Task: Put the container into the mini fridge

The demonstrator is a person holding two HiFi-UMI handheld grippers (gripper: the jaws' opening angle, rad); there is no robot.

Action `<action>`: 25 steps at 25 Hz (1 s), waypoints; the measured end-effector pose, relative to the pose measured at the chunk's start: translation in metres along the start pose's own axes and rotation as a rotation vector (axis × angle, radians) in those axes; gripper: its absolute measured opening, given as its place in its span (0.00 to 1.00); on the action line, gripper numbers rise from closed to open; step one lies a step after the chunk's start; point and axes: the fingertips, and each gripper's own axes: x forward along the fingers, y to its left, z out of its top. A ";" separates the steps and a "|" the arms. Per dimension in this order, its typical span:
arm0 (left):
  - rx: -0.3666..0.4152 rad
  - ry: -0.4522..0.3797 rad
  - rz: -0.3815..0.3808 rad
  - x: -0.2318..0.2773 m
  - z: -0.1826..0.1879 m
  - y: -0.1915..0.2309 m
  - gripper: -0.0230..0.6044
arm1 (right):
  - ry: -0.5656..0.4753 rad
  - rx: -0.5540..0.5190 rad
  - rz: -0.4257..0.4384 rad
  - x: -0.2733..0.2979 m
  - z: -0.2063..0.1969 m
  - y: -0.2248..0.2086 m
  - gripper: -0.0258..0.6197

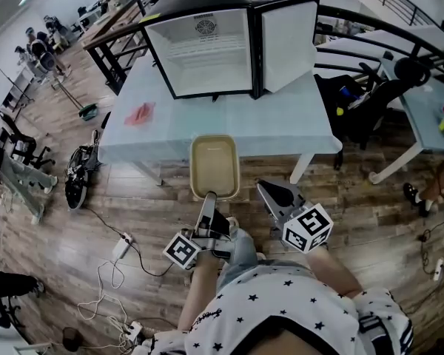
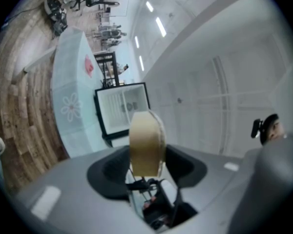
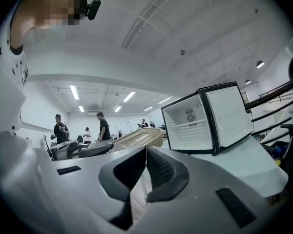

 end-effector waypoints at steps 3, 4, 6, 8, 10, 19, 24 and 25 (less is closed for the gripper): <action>-0.004 0.000 -0.006 0.006 0.002 -0.001 0.40 | -0.002 -0.002 0.000 0.003 0.002 -0.002 0.07; -0.003 0.001 -0.008 0.008 0.002 -0.001 0.40 | -0.003 -0.003 -0.002 0.004 0.003 -0.003 0.07; -0.001 0.001 -0.008 0.013 0.004 0.001 0.40 | -0.002 -0.005 -0.005 0.007 0.004 -0.007 0.07; -0.003 -0.001 -0.005 0.020 0.007 0.005 0.40 | -0.001 -0.005 -0.007 0.011 0.004 -0.012 0.07; -0.009 -0.003 -0.005 0.027 0.009 0.010 0.40 | 0.004 -0.003 -0.010 0.016 0.003 -0.019 0.07; -0.023 -0.003 0.007 0.064 0.030 0.037 0.40 | 0.012 0.000 -0.025 0.054 0.004 -0.050 0.07; -0.025 -0.004 0.008 0.093 0.048 0.051 0.40 | 0.013 0.003 -0.035 0.082 0.009 -0.071 0.07; -0.027 -0.004 0.008 0.098 0.052 0.053 0.40 | 0.015 0.003 -0.035 0.088 0.009 -0.075 0.07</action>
